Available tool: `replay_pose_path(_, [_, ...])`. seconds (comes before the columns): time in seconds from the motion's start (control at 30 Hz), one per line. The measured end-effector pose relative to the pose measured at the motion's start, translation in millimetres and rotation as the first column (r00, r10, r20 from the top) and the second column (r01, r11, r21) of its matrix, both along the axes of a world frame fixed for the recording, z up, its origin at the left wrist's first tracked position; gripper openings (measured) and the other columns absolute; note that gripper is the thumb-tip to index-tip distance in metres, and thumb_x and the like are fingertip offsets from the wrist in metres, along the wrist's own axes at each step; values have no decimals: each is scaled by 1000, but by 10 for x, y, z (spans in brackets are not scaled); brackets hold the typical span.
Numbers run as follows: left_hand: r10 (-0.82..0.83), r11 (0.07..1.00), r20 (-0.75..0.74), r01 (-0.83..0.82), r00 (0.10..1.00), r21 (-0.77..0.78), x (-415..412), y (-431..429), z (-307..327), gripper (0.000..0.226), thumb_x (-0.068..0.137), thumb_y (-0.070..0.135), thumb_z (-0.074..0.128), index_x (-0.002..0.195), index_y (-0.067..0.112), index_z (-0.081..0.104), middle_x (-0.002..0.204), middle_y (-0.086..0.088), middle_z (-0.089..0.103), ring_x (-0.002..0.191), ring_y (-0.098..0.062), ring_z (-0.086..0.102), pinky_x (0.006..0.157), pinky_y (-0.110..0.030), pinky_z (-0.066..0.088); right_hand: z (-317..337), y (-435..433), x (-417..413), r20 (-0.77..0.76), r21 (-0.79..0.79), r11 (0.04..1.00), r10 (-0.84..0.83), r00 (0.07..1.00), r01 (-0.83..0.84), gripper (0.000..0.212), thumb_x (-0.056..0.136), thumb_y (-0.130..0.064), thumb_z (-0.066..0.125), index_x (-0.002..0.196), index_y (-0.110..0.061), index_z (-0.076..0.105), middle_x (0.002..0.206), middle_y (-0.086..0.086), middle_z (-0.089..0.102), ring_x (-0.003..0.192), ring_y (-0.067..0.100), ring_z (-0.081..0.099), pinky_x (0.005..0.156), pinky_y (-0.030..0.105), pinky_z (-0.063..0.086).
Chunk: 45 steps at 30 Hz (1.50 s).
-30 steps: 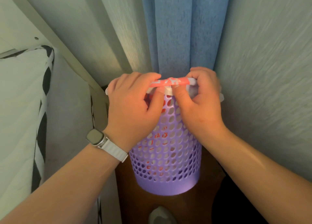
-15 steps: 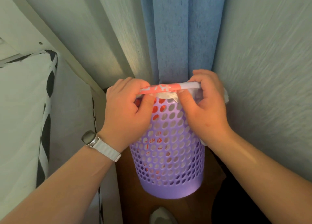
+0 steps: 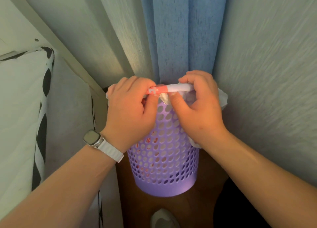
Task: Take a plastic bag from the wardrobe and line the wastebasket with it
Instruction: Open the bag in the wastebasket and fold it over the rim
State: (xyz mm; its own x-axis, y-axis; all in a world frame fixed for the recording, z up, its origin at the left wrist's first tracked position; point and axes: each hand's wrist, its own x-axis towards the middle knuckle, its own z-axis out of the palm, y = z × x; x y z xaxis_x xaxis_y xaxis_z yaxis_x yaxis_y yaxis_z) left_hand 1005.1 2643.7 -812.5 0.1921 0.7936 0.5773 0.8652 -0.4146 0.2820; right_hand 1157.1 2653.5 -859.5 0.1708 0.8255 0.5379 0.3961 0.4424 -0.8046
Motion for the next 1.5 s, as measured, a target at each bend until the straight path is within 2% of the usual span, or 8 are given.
replay_pose_path(0.17, [-44,999,33,43,999,9,-143,89,39,22,91,28,46,80,14,60,72,4,51,70,-21,47,71,-47,41,-73,64,152,-12,-47,999,0,1000,0,41,81,-43,61,113,-17,63,130,5,48,129,24,45,112,39,32])
replay_pose_path(0.33, [-46,999,69,45,997,27,-143,89,32,21,91,25,48,79,14,61,76,5,51,73,-18,45,73,-50,40,-111,45,97,-83,-58,998,21,996,-26,31,83,-45,59,101,-20,57,122,-3,46,128,19,44,109,36,33])
replay_pose_path(0.47, [-60,998,28,59,998,33,-77,-1,71,19,87,22,54,100,18,67,98,4,62,97,-21,57,94,-57,37,-90,45,64,-89,-41,999,-27,996,24,34,82,-44,58,97,-14,56,111,-21,40,114,16,47,99,23,33])
replay_pose_path(0.63, [33,999,-19,-33,999,-7,111,-106,22,26,89,30,53,112,23,63,102,8,60,105,-17,54,112,-50,23,-19,2,-26,-76,-63,995,-86,993,81,28,79,-47,58,94,-26,48,105,-10,44,105,19,48,91,28,36])
replay_pose_path(0.9, [103,995,-14,-102,995,18,89,9,-53,6,87,22,57,83,18,57,77,9,44,79,-22,47,78,-39,31,-31,-42,-114,-51,-88,995,-54,997,49,25,79,-45,57,95,-27,49,103,-8,46,102,17,48,91,34,39])
replay_pose_path(1.1, [1,1000,4,-1,1000,21,-96,111,27,13,86,25,48,81,15,55,76,8,40,73,-19,39,72,-41,34,-94,21,113,-64,-80,997,-11,998,6,45,80,-40,57,117,-14,60,133,6,48,130,23,44,112,42,33])
replay_pose_path(1.27, [-29,999,53,27,998,33,-115,102,38,15,88,24,47,80,14,54,75,8,40,71,-20,40,70,-44,36,-90,44,156,-95,-135,991,6,995,-18,25,80,-44,54,101,-29,55,136,5,46,135,19,39,113,41,30])
replay_pose_path(1.5, [-122,990,-55,118,991,-71,46,-97,120,37,88,27,46,121,20,60,112,5,59,106,-19,54,108,-49,29,-97,48,122,-65,-40,997,-69,996,66,29,84,-40,56,99,-15,55,110,-6,45,111,20,49,97,32,37])
